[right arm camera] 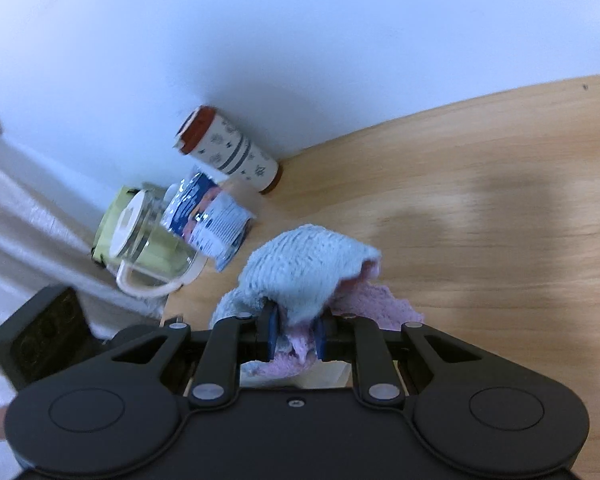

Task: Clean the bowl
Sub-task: 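Carry the cloth away from the bowl with the right gripper while the left gripper holds the bowl, then wipe the cloth over the bowl's outer rim with the right gripper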

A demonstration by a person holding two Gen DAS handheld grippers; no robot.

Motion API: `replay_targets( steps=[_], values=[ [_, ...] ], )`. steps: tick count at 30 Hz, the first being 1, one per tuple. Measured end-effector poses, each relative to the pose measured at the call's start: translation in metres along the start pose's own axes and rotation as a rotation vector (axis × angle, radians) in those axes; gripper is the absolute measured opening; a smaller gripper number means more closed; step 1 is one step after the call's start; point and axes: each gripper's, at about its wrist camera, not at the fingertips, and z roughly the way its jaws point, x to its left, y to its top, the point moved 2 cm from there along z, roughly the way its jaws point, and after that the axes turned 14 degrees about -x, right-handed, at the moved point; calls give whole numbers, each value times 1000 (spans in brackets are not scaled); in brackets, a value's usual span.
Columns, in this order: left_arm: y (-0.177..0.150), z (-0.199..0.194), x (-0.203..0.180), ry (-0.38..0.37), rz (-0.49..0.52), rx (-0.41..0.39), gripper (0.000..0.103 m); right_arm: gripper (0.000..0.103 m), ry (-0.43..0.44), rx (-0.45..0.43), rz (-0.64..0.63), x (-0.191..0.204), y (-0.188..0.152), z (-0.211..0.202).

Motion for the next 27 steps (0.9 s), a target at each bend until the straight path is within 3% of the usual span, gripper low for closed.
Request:
replay_targets(
  steps=[7, 10, 14, 17, 23, 27],
  values=[
    [5, 1, 4, -8, 35, 10, 13, 18, -95, 8, 34, -10, -15, 21],
    [3, -1, 6, 5, 43, 18, 13, 18, -78, -30, 70, -6, -17, 18],
    [2, -3, 6, -7, 61, 24, 13, 17, 18, -87, 78, 20, -20, 1],
    [2, -5, 6, -21, 68, 25, 14, 17, -16, -105, 26, 33, -27, 1],
    [0, -10, -1, -39, 100, 31, 15, 17, -50, -128, 142, 10, -35, 12],
    [0, -6, -8, -33, 117, 35, 15, 17, -83, -96, 244, -18, -48, 32]
  ],
)
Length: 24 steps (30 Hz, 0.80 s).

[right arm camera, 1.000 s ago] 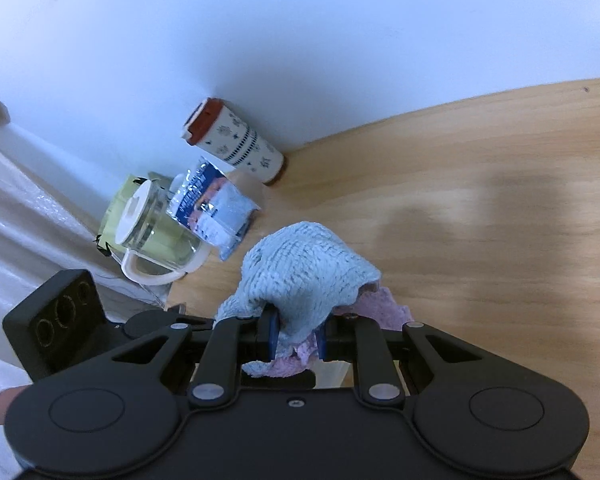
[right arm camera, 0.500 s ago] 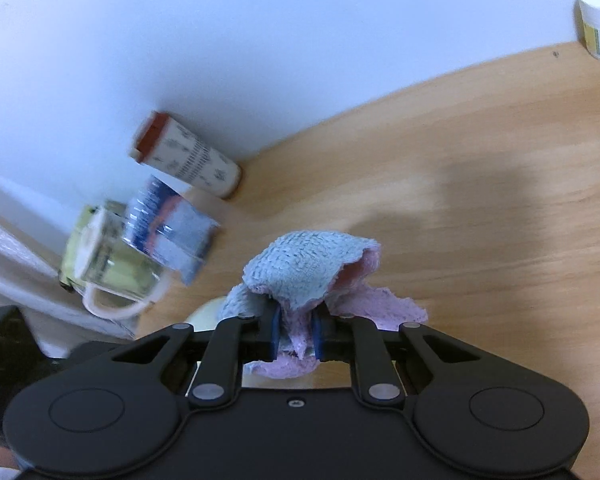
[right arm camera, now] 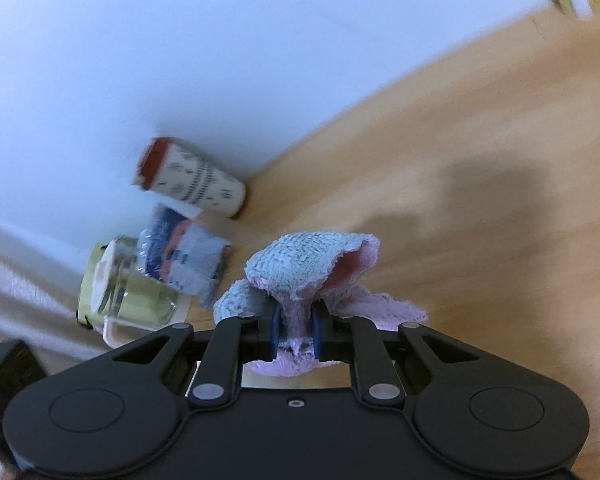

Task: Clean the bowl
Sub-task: 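Wipe the cloth over the bowl's outer rim with the right gripper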

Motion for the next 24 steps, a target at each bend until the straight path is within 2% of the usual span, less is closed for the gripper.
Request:
replay_targets(
  steps=[3, 7, 12, 15, 21, 24],
  values=[
    [1, 5, -5, 14, 0, 0, 15, 17, -21, 43, 64, -18, -8, 13],
    [3, 13, -18, 33, 25, 4, 15, 16, 31, 61, 148, -29, 0, 7],
    [6, 22, -33, 54, 15, -4, 15, 16, 152, 76, 151, -13, 22, -2],
    [7, 25, -40, 68, 12, -9, 16, 16, 181, 108, 133, -10, 30, -2],
    [1, 28, -47, 104, -17, -9, 16, 16, 82, 182, 104, -39, 25, 11],
    [-2, 31, -52, 105, -20, 2, 16, 16, 72, 206, 153, -58, 16, 11]
  ],
)
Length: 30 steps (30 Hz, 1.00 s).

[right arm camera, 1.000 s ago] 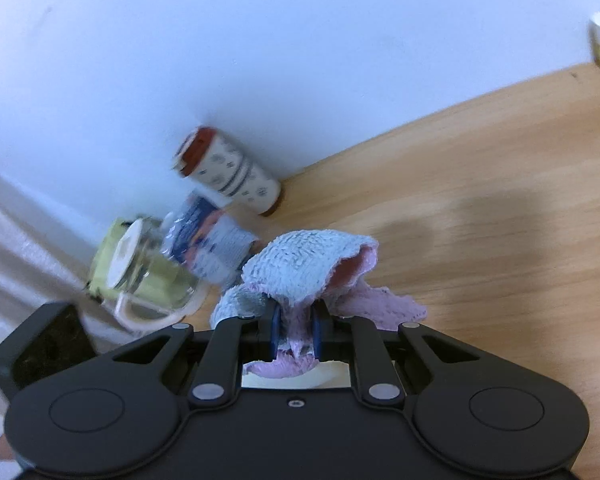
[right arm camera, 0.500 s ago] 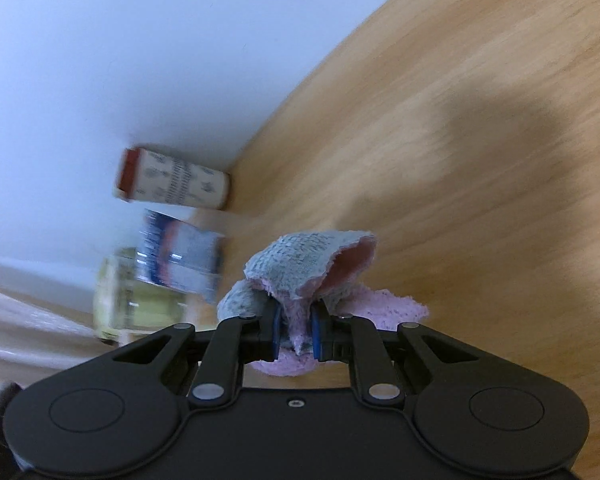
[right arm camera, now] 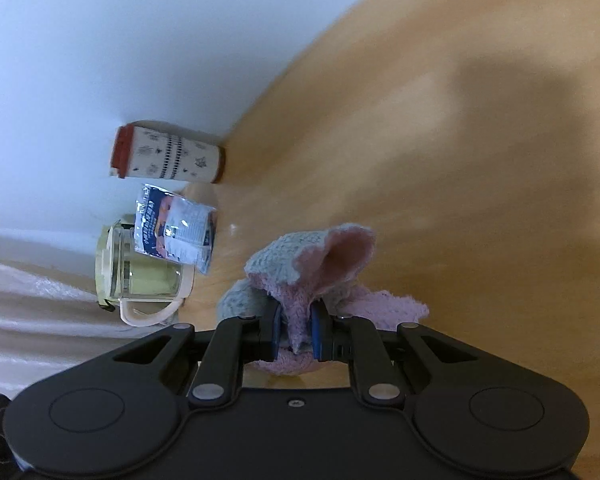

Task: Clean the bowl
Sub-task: 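Wipe the cloth over the bowl's outer rim with the right gripper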

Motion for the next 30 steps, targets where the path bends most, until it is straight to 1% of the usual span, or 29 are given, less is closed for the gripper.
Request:
replay_targets(
  steps=[2, 4, 7, 9, 11, 14, 16, 19, 22, 27, 30],
  values=[
    [-1, 3, -3, 5, -1, 14, 16, 16, 18, -3, 7, -2, -1, -6],
    [-2, 6, -5, 12, -2, 23, 16, 16, 77, -14, 22, 3, 1, -13],
    [-3, 6, -9, 13, -6, 20, 16, 16, 156, -15, 8, 18, 3, -22],
    [-4, 6, -10, 9, -16, 20, 17, 16, 156, -14, -13, 20, 2, -24],
    [-5, 6, -11, 10, -19, 23, 18, 16, 141, -15, 2, 13, 1, -22],
    [-7, 6, -12, 11, -22, 36, 18, 16, 85, -15, 25, -5, -4, -19],
    [-7, 6, -13, 11, -16, 41, 18, 16, 31, -6, 28, -19, -9, -16],
    [-8, 6, -13, 15, -7, 47, 16, 16, 0, -5, 43, -30, -14, -15],
    [-5, 8, -11, 36, -15, 57, 16, 16, 25, -27, 32, -26, -13, -24],
    [-4, 7, -6, 50, -33, 52, 15, 16, 118, -47, 5, -3, -18, -48],
    [-5, 9, -4, 46, -41, 70, 16, 16, 111, -45, -19, -2, -26, -56]
  ],
)
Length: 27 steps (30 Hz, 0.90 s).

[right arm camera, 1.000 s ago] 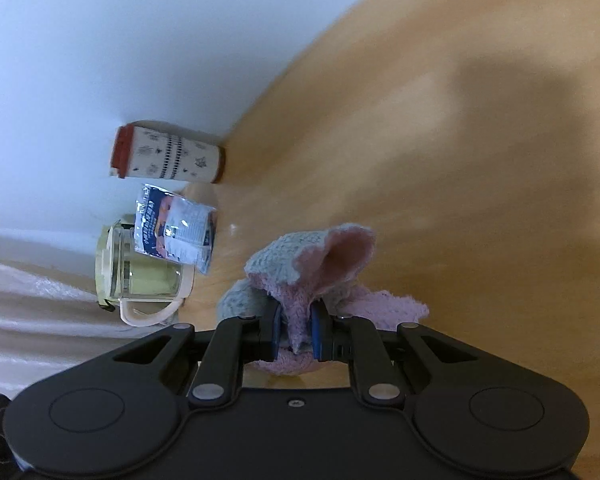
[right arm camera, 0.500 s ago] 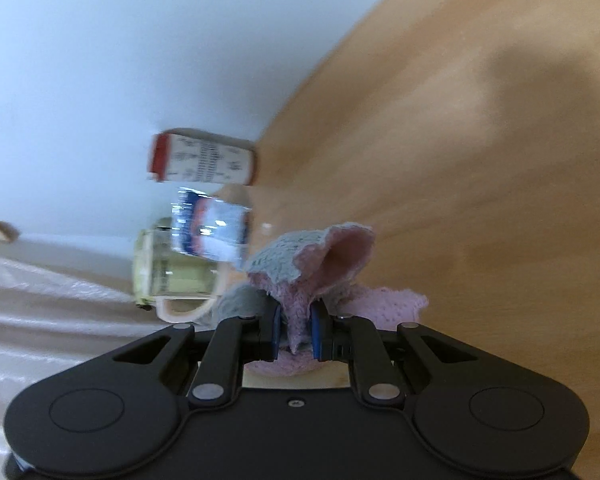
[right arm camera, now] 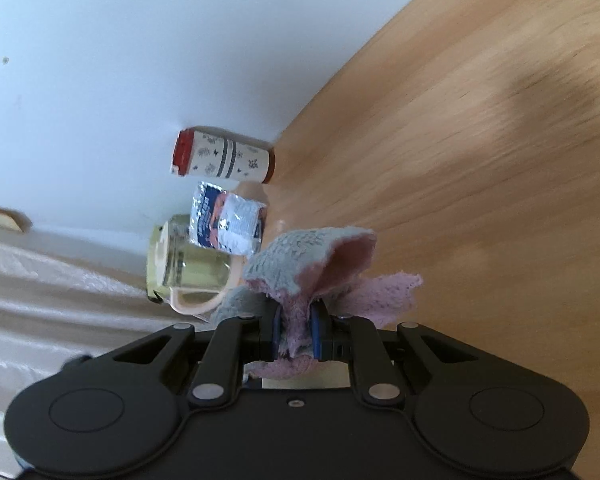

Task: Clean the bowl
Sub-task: 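Wipe the cloth over the bowl's outer rim with the right gripper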

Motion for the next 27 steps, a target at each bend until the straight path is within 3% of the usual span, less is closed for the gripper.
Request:
replay_targets(
  steps=[9, 18, 27],
  values=[
    [-2, 6, 7, 12, 2, 32, 13, 16, -134, -11, 3, -32, -2, 7],
    [3, 22, 8, 25, 32, 40, 11, 16, -113, -62, 39, -38, 9, 3],
    [5, 50, -17, -5, 122, 93, 11, 16, -115, -90, 82, -54, 17, -15]
  ],
)
